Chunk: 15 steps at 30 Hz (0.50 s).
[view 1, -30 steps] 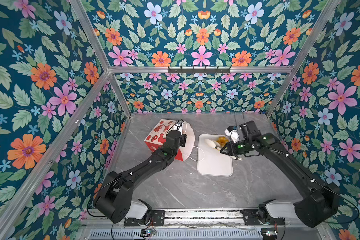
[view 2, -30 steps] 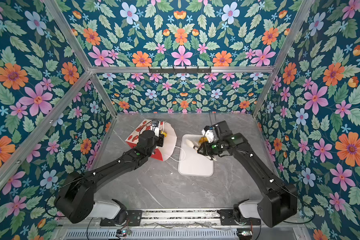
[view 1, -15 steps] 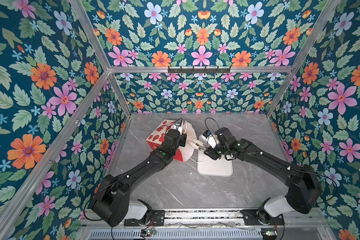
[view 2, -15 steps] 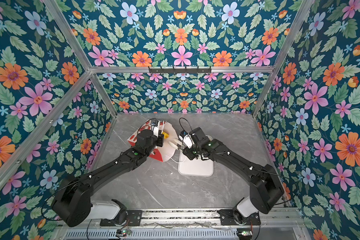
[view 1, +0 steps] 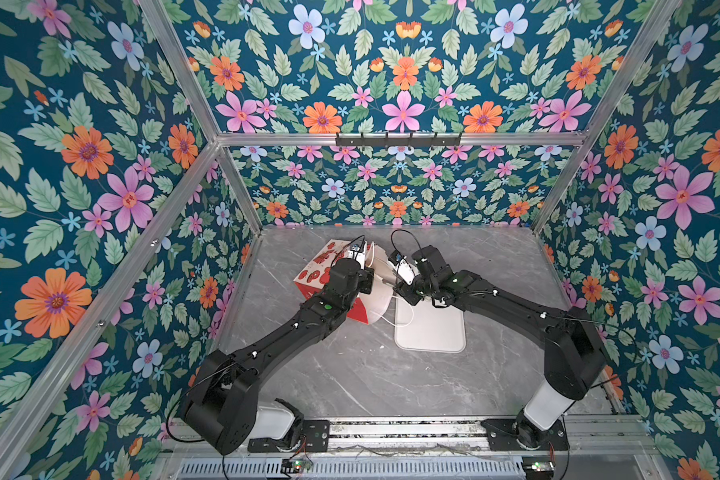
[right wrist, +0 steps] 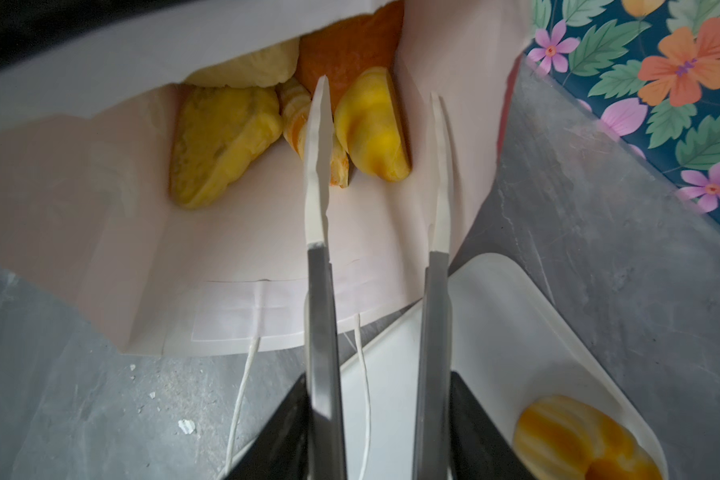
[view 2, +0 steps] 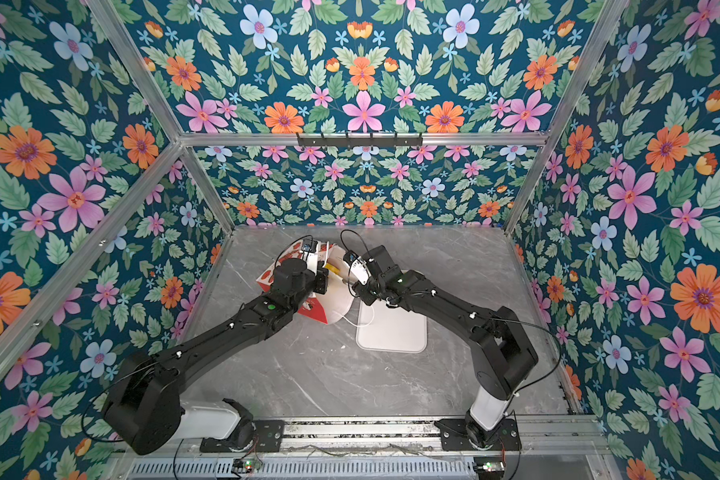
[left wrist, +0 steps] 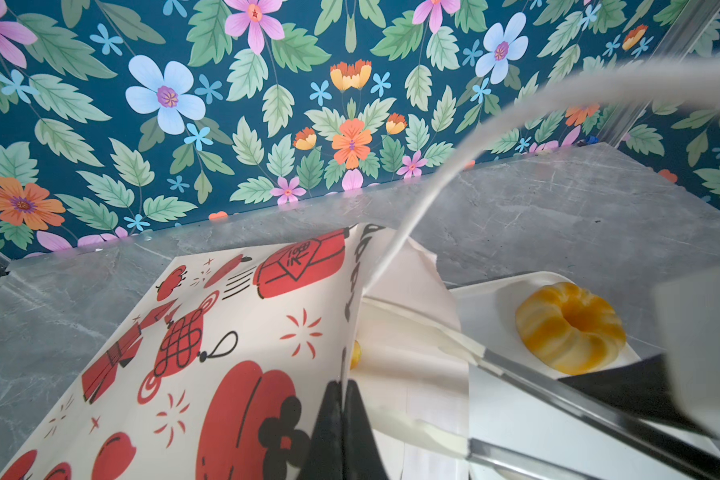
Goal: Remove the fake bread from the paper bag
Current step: 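Move the open tongs with the right gripper back into the bag opening, then close the tongs on a yellow oval bread inside the bag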
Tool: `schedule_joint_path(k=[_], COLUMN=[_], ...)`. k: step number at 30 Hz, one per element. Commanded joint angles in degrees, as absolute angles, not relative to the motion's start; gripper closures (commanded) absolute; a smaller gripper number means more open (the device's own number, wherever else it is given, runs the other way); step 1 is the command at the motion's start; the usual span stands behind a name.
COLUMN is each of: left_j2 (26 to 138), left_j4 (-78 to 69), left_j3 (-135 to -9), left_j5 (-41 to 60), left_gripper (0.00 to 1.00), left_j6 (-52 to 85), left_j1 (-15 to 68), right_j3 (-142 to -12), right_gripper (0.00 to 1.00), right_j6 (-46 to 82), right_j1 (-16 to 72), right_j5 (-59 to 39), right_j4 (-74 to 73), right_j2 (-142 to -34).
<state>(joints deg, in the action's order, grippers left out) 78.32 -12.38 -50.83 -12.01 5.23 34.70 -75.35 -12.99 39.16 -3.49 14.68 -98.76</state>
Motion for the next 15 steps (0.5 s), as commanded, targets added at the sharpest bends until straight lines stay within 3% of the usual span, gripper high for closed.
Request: schedule_joint_path(k=[1, 15], left_j2=[78.6, 78.3], left_j4=[-14.0, -14.4], left_j3=[-51.4, -51.3], left_j5=[-11.6, -10.6], left_gripper=[1.0, 1.0], left_j6=[5.8, 5.8], left_j1=[34.6, 34.6], right_j3=[-77.1, -83.3], right_gripper=[0.51, 0.52], right_j6=[-14.0, -13.5], right_j1=[39.2, 39.1], right_j5=[-3.2, -3.8], right_j4=[14.5, 18.7], right_j2=[-100.5, -107.9])
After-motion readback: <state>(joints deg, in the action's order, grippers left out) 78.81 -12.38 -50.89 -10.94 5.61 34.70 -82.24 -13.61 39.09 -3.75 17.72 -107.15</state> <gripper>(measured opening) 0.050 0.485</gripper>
